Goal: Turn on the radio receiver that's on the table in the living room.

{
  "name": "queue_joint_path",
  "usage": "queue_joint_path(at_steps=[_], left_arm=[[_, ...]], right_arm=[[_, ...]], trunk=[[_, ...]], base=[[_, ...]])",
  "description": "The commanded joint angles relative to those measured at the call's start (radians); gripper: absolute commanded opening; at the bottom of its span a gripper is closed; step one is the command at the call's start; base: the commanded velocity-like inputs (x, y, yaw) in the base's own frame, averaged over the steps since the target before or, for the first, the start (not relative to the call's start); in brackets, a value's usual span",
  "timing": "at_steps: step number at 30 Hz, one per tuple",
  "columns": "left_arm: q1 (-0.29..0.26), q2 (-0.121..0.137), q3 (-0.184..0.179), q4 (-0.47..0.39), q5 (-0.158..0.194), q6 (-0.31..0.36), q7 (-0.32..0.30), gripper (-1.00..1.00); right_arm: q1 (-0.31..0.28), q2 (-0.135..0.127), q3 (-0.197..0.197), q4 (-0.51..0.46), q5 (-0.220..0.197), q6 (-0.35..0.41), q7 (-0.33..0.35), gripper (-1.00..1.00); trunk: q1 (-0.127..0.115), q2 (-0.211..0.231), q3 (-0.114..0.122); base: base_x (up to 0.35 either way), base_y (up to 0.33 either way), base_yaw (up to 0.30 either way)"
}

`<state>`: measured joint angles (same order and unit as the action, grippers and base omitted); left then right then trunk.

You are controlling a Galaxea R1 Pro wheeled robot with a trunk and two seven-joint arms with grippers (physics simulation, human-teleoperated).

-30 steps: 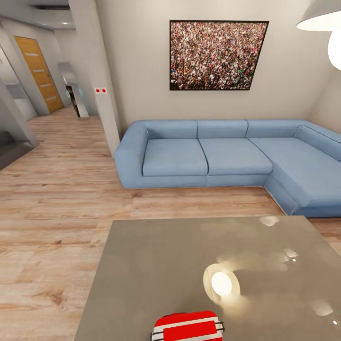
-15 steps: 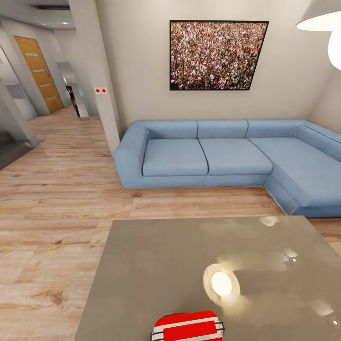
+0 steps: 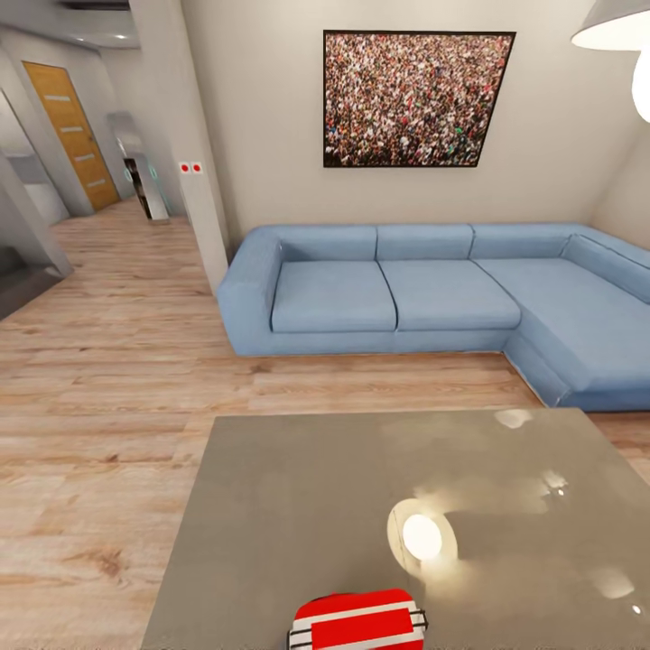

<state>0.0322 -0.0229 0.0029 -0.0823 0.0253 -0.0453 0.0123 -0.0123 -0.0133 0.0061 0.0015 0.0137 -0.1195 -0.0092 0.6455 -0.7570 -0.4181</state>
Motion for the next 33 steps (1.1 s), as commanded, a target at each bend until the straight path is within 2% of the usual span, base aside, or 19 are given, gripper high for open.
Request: queue_joint_path(at_steps=[1, 33], left_arm=[[0.000, 0.000, -0.001, 0.000, 0.000, 0.000, 0.000, 1.00], [0.000, 0.000, -0.003, 0.004, 0.000, -0.001, -0.001, 1.00]], right_arm=[[0.000, 0.000, 0.000, 0.000, 0.000, 0.000, 0.000, 1.00], [0.000, -0.004, 0.001, -0.001, 0.002, 0.001, 0.002, 1.00]], trunk=[[0.000, 0.000, -0.002], [0.000, 0.000, -0.053]], base=[[0.000, 0.000, 0.000], [0.000, 0.000, 0.000]])
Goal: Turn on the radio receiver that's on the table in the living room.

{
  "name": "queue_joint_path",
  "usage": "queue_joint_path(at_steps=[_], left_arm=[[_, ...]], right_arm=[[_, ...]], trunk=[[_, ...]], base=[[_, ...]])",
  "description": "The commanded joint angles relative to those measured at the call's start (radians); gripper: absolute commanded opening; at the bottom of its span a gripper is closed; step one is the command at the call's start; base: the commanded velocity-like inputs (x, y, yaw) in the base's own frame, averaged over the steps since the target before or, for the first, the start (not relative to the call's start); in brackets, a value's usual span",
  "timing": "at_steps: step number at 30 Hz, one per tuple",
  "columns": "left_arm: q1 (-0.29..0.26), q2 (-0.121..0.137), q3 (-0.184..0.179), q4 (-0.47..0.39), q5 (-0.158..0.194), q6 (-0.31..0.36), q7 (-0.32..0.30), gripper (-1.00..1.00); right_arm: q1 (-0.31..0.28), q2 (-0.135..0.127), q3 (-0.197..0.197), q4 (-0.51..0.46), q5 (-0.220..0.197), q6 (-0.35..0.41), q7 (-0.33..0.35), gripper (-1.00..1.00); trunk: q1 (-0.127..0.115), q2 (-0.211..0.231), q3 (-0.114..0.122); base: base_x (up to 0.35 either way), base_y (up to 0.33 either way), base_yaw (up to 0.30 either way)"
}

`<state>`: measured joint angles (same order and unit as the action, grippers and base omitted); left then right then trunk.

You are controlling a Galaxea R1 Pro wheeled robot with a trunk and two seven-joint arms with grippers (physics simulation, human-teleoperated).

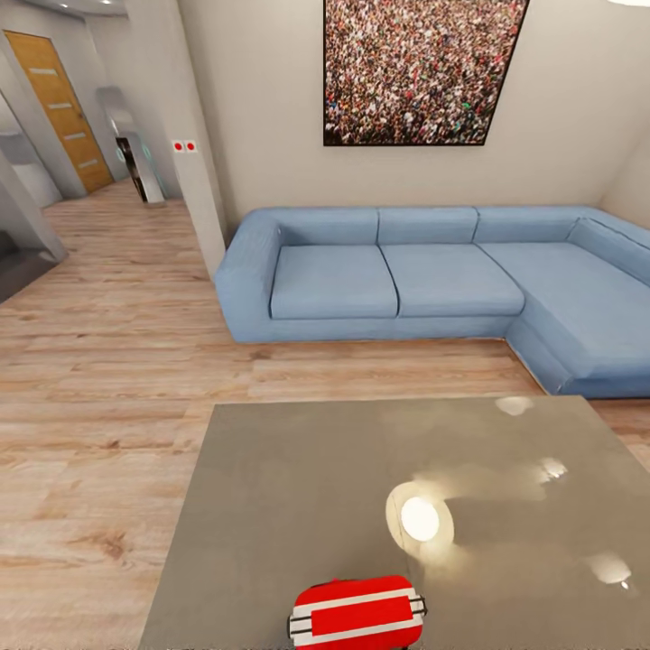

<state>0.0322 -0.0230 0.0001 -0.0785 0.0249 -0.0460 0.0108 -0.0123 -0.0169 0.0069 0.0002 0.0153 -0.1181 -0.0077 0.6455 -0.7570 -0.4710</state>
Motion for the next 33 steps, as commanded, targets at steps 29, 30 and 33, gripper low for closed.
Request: queue_joint_path(at_steps=[29, 30, 33], left_arm=[[0.000, 0.008, -0.005, -0.075, 0.001, 0.000, -0.008, 1.00], [0.000, 0.011, -0.005, -0.090, 0.001, 0.002, -0.010, 1.00], [0.000, 0.017, -0.004, -0.115, 0.001, 0.006, -0.012, 1.00]], right_arm=[[0.000, -0.009, -0.002, -0.055, 0.001, 0.011, 0.009, 1.00], [0.000, -0.010, -0.002, -0.062, 0.001, 0.013, 0.009, 1.00], [0.000, -0.014, -0.002, -0.086, 0.002, 0.019, 0.011, 1.00]], trunk=[[0.000, 0.000, -0.047], [0.000, 0.000, -0.048], [0.000, 0.000, -0.053]], base=[[0.000, 0.000, 0.000], [0.000, 0.000, 0.000], [0.000, 0.000, 0.000]])
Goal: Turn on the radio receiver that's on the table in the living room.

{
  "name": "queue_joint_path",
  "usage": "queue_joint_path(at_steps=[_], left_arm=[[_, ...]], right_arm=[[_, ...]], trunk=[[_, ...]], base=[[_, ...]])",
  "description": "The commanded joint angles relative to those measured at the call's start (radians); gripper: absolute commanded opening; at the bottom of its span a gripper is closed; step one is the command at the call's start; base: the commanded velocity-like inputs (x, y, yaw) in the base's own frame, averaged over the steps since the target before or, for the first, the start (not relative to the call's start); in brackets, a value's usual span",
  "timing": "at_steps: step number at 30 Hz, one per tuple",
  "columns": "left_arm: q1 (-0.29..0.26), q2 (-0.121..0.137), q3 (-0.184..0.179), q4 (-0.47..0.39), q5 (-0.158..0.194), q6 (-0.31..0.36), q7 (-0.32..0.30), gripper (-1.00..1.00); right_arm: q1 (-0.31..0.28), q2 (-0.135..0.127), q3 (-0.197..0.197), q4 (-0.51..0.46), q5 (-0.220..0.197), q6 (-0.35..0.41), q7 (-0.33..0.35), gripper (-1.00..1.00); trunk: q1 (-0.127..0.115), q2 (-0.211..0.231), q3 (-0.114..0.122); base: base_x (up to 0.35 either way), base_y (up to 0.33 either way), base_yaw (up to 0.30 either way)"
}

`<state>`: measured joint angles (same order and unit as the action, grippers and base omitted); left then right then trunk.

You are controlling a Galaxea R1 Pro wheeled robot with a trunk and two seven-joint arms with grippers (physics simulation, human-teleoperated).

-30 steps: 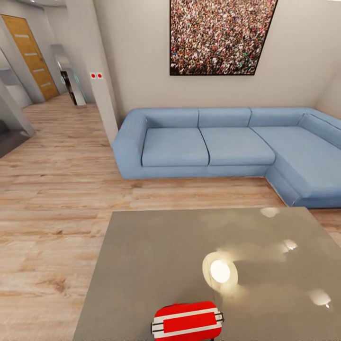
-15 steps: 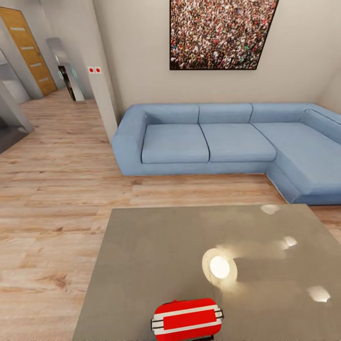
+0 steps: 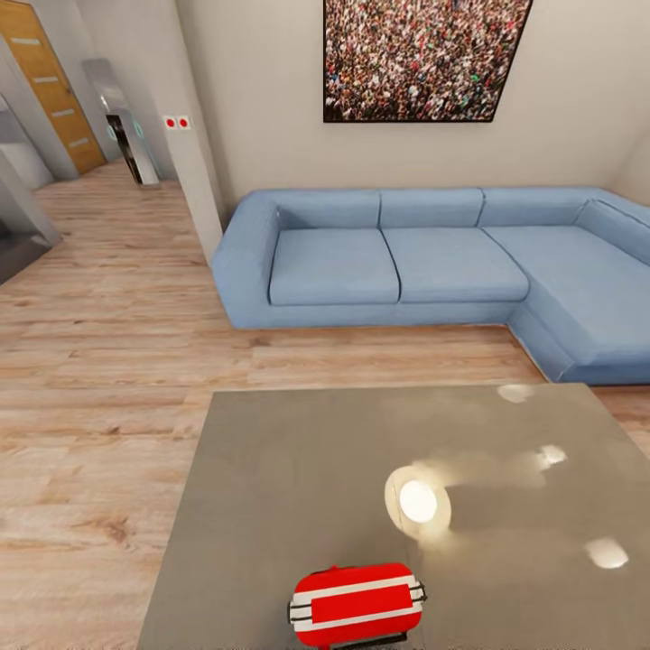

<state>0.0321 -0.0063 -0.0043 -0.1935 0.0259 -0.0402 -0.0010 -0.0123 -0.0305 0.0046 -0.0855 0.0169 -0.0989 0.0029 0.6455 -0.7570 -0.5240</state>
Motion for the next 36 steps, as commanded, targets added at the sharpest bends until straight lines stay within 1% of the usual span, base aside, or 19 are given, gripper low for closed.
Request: queue_joint_path(at_steps=[1, 5, 6, 7, 8, 10, 13, 14, 15, 17, 18, 21, 22, 24, 25, 27, 30, 33, 36], left_arm=[[0.000, 0.003, 0.000, -0.020, 0.000, 0.002, -0.001, 1.00], [0.000, 0.005, 0.000, -0.082, 0.000, 0.006, -0.003, 1.00], [0.000, 0.006, 0.000, -0.111, 0.000, 0.008, -0.004, 1.00], [0.000, 0.008, 0.000, -0.163, 0.001, 0.015, -0.004, 1.00], [0.000, 0.011, 0.001, -0.201, 0.001, 0.022, -0.004, 1.00], [0.000, 0.019, 0.001, -0.264, 0.002, 0.037, -0.004, 1.00], [0.000, 0.031, 0.002, -0.332, 0.008, 0.055, -0.004, 1.00], [0.000, 0.039, 0.002, -0.379, 0.019, 0.068, -0.004, 1.00], [0.000, 0.044, 0.002, -0.403, 0.027, 0.075, -0.004, 1.00], [0.000, 0.051, 0.002, -0.449, 0.048, 0.090, -0.006, 1.00], [0.000, 0.057, 0.002, -0.495, 0.072, 0.108, -0.012, 1.00], [0.000, 0.066, 0.001, -0.562, 0.104, 0.140, -0.034, 1.00], [0.000, 0.071, 0.001, -0.605, 0.120, 0.163, -0.057, 1.00], [0.000, 0.078, 0.002, -0.647, 0.130, 0.184, -0.083, 1.00], [0.000, 0.086, 0.002, -0.686, 0.137, 0.203, -0.111, 1.00], [0.000, 0.100, 0.002, -0.729, 0.144, 0.223, -0.155, 1.00], [-0.004, 0.113, 0.003, -0.755, 0.151, 0.237, -0.209, 1.00], [-0.013, 0.120, 0.003, -0.765, 0.156, 0.243, -0.247, 1.00], [-0.022, 0.122, 0.003, -0.770, 0.157, 0.245, -0.262, 1.00]], right_arm=[[0.000, -0.005, 0.000, -0.024, 0.000, 0.005, 0.001, 1.00], [0.000, -0.014, 0.000, -0.120, 0.000, 0.045, 0.000, 1.00], [0.000, -0.017, 0.000, -0.170, 0.000, 0.081, 0.000, 1.00], [0.000, -0.024, 0.000, -0.249, 0.000, 0.149, 0.001, 1.00], [0.000, -0.026, 0.000, -0.303, 0.000, 0.195, 0.002, 1.00], [0.000, -0.028, 0.000, -0.383, 0.000, 0.256, 0.002, 1.00], [0.000, -0.030, 0.000, -0.455, 0.000, 0.299, 0.003, 1.00], [0.000, -0.030, 0.000, -0.496, 0.001, 0.319, 0.003, 1.00], [0.000, -0.030, 0.000, -0.512, 0.001, 0.327, 0.003, 1.00], [-0.002, -0.031, 0.000, -0.539, 0.006, 0.341, 0.003, 1.00], [-0.007, -0.031, 0.000, -0.556, 0.018, 0.351, 0.003, 1.00], [-0.023, -0.031, -0.001, -0.573, 0.050, 0.361, 0.003, 1.00], [-0.039, -0.031, -0.002, -0.579, 0.076, 0.364, 0.003, 1.00], [-0.055, -0.030, -0.002, -0.583, 0.102, 0.367, 0.003, 1.00], [-0.071, -0.030, -0.003, -0.585, 0.127, 0.369, 0.003, 1.00], [-0.091, -0.030, -0.003, -0.588, 0.160, 0.370, 0.004, 1.00], [-0.120, -0.030, -0.004, -0.591, 0.192, 0.371, 0.005, 1.00], [-0.154, -0.032, -0.003, -0.592, 0.212, 0.372, 0.005, 1.00], [-0.192, -0.036, -0.002, -0.592, 0.228, 0.372, 0.006, 1.00]], trunk=[[0.000, 0.000, -0.002], [0.000, 0.000, -0.008], [0.000, 0.000, -0.010], [0.000, 0.000, -0.011], [0.000, 0.000, -0.013], [0.000, 0.000, -0.016], [0.000, 0.000, -0.021], [0.000, 0.000, -0.023], [0.000, 0.000, -0.024], [0.000, 0.000, -0.027], [0.000, 0.000, -0.029], [0.000, 0.000, -0.034], [0.000, 0.000, -0.035], [0.000, 0.000, -0.039], [0.000, 0.000, -0.040], [0.000, 0.000, -0.043], [0.000, 0.000, -0.048], [0.000, 0.000, -0.053], [0.000, 0.000, -0.058]], base=[[0.000, 0.000, 0.000], [0.000, 0.000, 0.000], [0.000, 0.000, 0.000], [0.000, 0.000, -0.011], [0.000, 0.000, -0.029], [0.000, 0.000, -0.040], [0.000, 0.000, -0.050], [0.000, 0.000, -0.055], [0.000, 0.000, -0.057], [0.000, 0.000, -0.058], [0.000, 0.000, -0.059], [0.000, 0.000, -0.060], [0.000, 0.000, -0.060], [0.000, 0.000, -0.060], [0.000, 0.000, -0.060], [0.000, 0.000, -0.061], [0.000, 0.000, -0.061], [0.000, 0.000, -0.061], [0.000, 0.000, -0.061]])
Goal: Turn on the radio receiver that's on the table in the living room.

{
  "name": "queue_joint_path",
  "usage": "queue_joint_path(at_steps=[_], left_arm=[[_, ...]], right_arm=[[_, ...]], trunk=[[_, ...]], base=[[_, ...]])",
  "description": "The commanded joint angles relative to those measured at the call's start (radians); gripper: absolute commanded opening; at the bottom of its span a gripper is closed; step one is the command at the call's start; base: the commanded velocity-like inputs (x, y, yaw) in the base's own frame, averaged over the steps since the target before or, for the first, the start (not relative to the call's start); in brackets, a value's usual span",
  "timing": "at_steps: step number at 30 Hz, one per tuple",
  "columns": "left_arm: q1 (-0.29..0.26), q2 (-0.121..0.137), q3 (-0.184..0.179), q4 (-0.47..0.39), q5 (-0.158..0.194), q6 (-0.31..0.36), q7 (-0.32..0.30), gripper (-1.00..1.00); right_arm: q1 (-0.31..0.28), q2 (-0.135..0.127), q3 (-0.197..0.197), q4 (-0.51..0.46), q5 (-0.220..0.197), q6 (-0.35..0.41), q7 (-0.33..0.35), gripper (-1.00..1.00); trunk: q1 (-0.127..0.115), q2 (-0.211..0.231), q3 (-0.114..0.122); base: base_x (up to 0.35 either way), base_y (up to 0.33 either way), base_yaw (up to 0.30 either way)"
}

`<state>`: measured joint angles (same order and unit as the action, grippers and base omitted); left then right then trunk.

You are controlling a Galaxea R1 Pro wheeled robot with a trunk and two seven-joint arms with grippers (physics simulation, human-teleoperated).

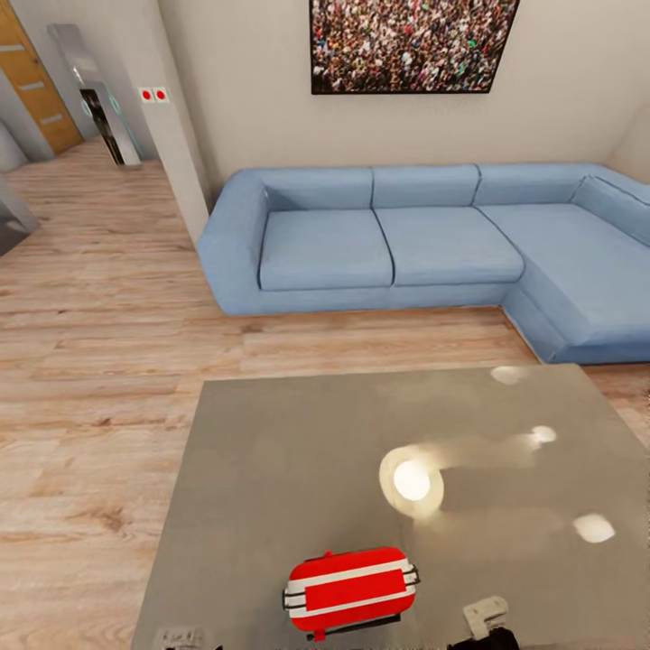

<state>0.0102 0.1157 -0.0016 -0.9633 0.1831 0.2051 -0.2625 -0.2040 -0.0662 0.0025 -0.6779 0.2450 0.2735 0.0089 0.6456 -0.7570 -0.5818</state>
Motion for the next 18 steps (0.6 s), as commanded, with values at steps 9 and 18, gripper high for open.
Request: queue_joint_path(at_steps=[9, 18], left_arm=[[-0.066, 0.014, -0.001, -0.002, -0.003, 0.038, -0.034, 1.00], [-0.090, 0.082, -0.001, -0.020, -0.006, 0.104, -0.068, 1.00]], right_arm=[[-0.089, -0.020, -0.001, -0.020, 0.081, 0.000, 0.000, 1.00], [-0.109, -0.060, -0.033, -0.279, 0.089, 0.031, 0.034, 1.00]], trunk=[[0.000, 0.000, -0.015], [0.000, 0.000, -0.029]], base=[[0.000, 0.000, -0.061], [0.000, 0.000, -0.058]])
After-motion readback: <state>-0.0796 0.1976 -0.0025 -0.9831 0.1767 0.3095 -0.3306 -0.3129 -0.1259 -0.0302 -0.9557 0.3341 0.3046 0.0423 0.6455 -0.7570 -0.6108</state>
